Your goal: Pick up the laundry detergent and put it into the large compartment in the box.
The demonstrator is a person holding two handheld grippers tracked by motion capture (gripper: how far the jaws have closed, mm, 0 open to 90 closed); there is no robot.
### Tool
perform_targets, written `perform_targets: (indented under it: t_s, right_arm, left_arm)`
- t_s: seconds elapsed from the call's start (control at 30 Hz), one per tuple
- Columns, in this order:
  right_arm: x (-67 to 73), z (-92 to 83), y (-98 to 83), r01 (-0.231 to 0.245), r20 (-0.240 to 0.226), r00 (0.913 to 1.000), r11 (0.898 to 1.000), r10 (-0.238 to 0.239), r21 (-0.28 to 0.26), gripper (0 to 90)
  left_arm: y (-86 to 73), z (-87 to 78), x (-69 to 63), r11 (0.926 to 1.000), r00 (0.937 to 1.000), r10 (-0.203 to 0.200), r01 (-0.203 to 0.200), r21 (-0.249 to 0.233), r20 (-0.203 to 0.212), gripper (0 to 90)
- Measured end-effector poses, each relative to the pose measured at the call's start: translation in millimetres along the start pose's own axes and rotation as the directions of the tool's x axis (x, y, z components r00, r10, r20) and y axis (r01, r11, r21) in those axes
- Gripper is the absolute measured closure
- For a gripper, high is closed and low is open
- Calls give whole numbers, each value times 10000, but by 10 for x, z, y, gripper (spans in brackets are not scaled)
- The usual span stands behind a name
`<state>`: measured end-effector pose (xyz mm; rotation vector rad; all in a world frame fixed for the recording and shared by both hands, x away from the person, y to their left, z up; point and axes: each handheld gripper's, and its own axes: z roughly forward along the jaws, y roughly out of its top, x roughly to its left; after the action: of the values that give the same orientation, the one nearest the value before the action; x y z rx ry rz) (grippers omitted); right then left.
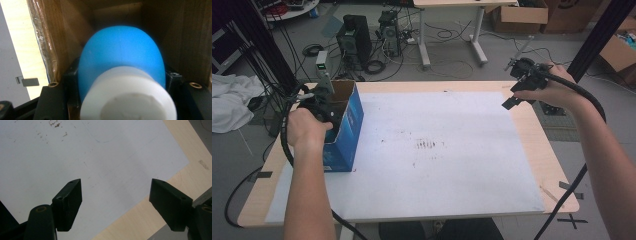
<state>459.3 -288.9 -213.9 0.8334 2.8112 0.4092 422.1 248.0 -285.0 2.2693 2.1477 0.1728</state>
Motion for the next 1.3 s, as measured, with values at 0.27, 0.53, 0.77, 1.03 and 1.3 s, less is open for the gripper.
perform_targets:
  t_s: [0.27, 0.53, 0.77, 1.03, 1.3]
  right_arm:
    - [-3, 6, 1, 17, -3, 10000, 10000, -17, 9, 263]
    - [3, 5, 8, 19, -37, 10000, 10000, -19, -4, 263]
    - [10, 4, 13, 14, -17, 10000, 10000, -14, 29, 263]
    - [5, -7, 1, 24, -38, 10000, 10000, -24, 6, 264]
    - [22, 6, 24, 94, -112, 9999, 10000, -94, -1, 263]
  left_arm:
    - [4, 1, -2, 10000, 10000, -21, 21, -13, -3, 371]
    - [3, -14, -6, 9998, 9999, -133, 133, -166, 32, 360]
    - [7, -76, -35, 9995, 9999, -68, 66, -306, -73, 318]
    - [11, -240, -64, 9992, 9986, 50, -70, -382, -518, 283]
    - [7, -462, -103, 9970, 9970, 213, -268, -730, -738, 212]
